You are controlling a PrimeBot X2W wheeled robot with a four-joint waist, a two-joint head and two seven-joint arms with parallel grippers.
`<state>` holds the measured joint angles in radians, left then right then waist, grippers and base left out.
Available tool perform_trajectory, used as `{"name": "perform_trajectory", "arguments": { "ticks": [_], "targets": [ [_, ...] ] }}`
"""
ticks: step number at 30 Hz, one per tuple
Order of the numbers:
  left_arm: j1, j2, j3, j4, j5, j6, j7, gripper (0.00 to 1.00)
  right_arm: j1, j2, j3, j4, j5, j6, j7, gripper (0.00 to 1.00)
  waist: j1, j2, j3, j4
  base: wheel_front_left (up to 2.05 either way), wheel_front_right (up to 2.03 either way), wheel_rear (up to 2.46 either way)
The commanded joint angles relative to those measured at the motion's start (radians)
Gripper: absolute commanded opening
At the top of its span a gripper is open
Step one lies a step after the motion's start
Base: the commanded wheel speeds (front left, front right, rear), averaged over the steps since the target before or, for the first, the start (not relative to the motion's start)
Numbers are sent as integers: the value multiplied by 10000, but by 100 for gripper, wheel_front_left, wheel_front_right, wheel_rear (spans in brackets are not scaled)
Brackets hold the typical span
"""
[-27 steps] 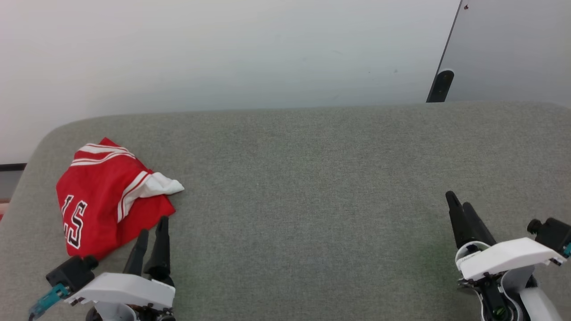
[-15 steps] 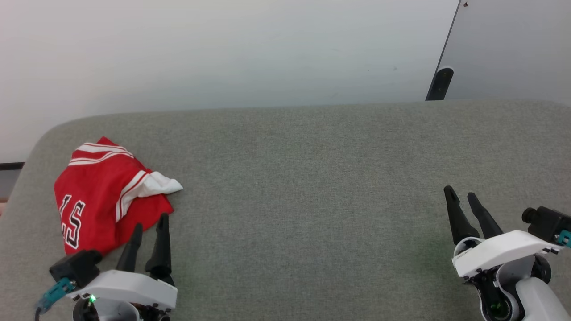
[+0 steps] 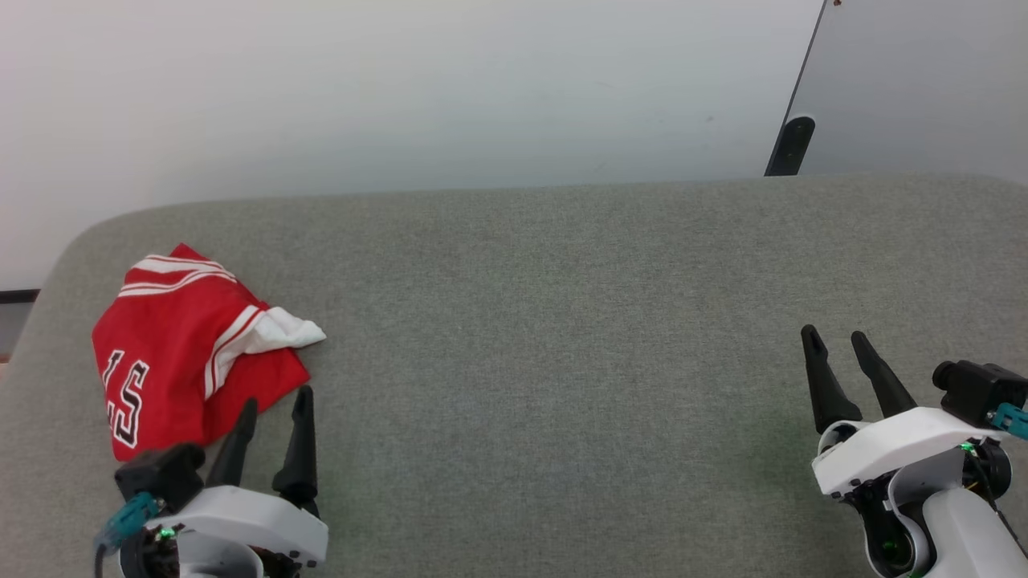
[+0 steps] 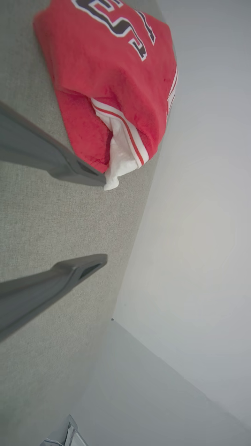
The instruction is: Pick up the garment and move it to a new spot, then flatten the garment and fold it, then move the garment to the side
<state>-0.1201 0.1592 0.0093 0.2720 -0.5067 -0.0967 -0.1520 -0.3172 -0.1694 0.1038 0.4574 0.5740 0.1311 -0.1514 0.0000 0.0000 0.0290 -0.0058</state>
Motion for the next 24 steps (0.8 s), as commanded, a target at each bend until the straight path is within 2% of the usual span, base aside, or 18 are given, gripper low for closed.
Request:
{"name": "perform_trajectory", "arguments": {
  "ticks": [1,24],
  "targets": [
    [-216,67,-15,-65,236,25,-82,100,-201,-8,-3,-32,-247,-3,-88,100,0,0,-5,-1,0,0,0],
    [-122,76,76,348,1927,-201,-620,100,162,72,-241,113,-2186,-6,-628,100,0,0,-144,-2,0,0,0]
  ]
}}
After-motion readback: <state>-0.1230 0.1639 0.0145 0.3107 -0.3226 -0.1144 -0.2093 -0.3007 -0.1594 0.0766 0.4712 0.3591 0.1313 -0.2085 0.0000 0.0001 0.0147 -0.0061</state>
